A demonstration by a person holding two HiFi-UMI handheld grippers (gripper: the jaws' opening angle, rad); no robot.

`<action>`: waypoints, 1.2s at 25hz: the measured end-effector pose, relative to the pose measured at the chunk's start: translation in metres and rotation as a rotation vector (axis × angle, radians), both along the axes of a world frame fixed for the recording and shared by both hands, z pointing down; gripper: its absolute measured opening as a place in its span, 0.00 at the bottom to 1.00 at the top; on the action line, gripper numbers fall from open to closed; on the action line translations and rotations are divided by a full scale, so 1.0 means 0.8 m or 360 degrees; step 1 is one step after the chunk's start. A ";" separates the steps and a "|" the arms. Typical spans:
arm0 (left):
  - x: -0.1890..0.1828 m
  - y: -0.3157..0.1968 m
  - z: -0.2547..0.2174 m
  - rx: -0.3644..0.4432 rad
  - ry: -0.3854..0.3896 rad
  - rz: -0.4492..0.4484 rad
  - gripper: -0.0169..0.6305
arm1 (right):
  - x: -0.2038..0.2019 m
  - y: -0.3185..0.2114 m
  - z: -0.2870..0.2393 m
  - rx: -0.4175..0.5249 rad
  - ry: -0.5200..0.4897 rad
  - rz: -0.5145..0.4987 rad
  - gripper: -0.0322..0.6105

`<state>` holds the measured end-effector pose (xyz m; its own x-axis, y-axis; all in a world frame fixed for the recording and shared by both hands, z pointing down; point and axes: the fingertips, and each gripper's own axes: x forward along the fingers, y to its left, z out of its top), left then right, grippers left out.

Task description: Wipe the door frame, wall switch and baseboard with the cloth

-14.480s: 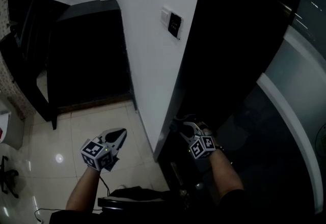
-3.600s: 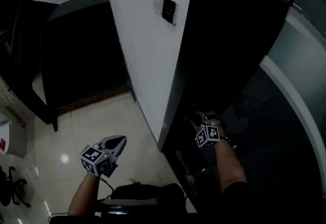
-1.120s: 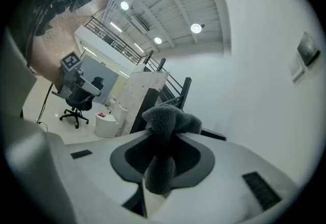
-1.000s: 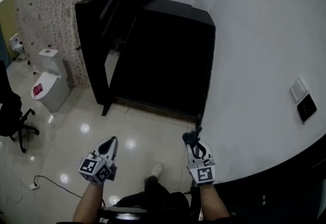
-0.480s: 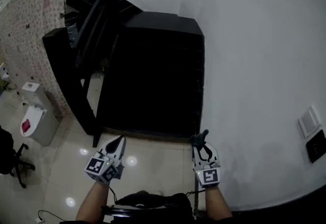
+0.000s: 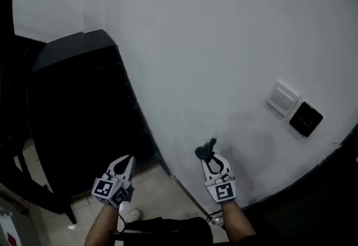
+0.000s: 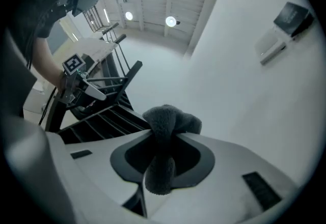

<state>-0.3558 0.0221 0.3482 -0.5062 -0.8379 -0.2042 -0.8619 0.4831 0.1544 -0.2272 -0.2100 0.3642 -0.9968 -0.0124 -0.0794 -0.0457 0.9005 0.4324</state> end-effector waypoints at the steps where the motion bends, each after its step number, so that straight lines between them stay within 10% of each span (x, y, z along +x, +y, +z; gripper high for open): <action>1: -0.006 -0.028 0.002 -0.0005 0.0000 0.0125 0.03 | 0.010 -0.014 -0.003 0.0006 -0.0010 0.0106 0.18; 10: -0.016 -0.195 -0.011 -0.0058 -0.0051 0.0948 0.03 | 0.096 -0.094 -0.045 0.0152 0.0036 0.0852 0.18; 16: 0.036 -0.254 -0.018 -0.0073 -0.0132 0.1395 0.03 | 0.164 -0.106 -0.098 0.0579 0.0259 0.1209 0.18; 23: 0.063 -0.265 -0.020 -0.0072 -0.0108 0.1584 0.03 | 0.211 -0.124 -0.238 0.1414 0.0752 0.1431 0.18; 30: 0.090 -0.272 -0.016 -0.0031 -0.0038 0.1677 0.03 | 0.213 -0.134 -0.337 0.1764 0.0896 0.1493 0.18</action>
